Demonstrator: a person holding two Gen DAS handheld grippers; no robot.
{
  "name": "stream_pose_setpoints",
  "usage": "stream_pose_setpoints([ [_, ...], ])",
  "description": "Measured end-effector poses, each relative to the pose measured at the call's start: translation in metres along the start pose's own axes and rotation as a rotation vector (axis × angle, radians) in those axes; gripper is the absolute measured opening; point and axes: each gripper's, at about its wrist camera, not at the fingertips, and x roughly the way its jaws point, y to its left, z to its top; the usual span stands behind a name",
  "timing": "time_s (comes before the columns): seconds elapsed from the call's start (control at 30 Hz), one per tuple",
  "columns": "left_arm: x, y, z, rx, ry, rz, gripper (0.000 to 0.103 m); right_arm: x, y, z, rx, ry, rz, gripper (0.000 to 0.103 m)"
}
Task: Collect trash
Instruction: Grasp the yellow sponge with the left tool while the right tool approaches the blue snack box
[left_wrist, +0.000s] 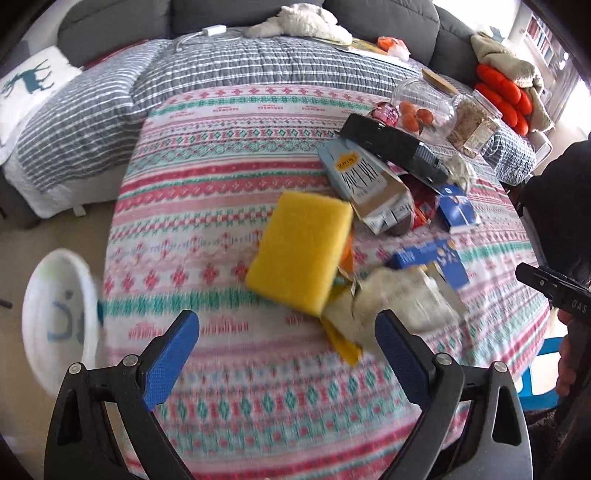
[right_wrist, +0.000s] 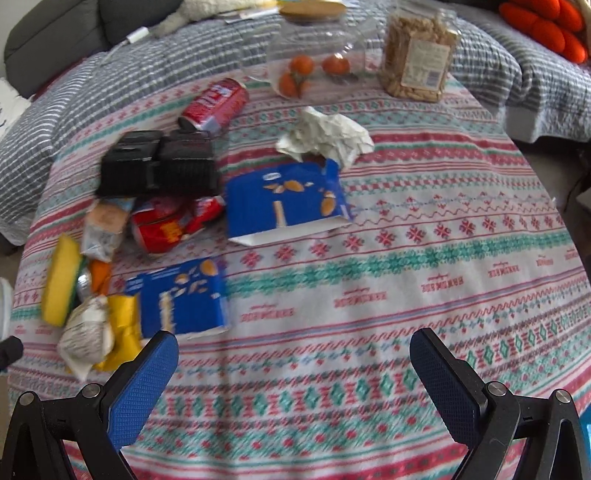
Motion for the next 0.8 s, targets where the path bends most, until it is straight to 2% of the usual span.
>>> stream_pose_setpoints([
  [0.13,0.026,0.009,0.019,-0.015,0.017,-0.043,0.093,0.029,-0.008,0.019,0.003,0.06,0.023,0.103],
  [0.37,0.064,0.013,0.038,0.01,0.07,-0.081,0.089,0.07,0.009,0.051,-0.068,0.08,0.046,0.103],
  [0.47,0.072,0.015,0.044,0.007,0.079,-0.108,0.084,0.084,0.013,0.058,-0.07,0.102,0.075,0.103],
  [0.6,0.081,0.014,0.047,0.006,0.102,-0.144,0.066,0.099,0.017,0.067,-0.092,0.116,0.066,0.103],
  [0.8,0.083,0.012,0.051,-0.007,0.099,-0.172,0.062,0.106,0.018,0.073,-0.094,0.102,0.062,0.103],
])
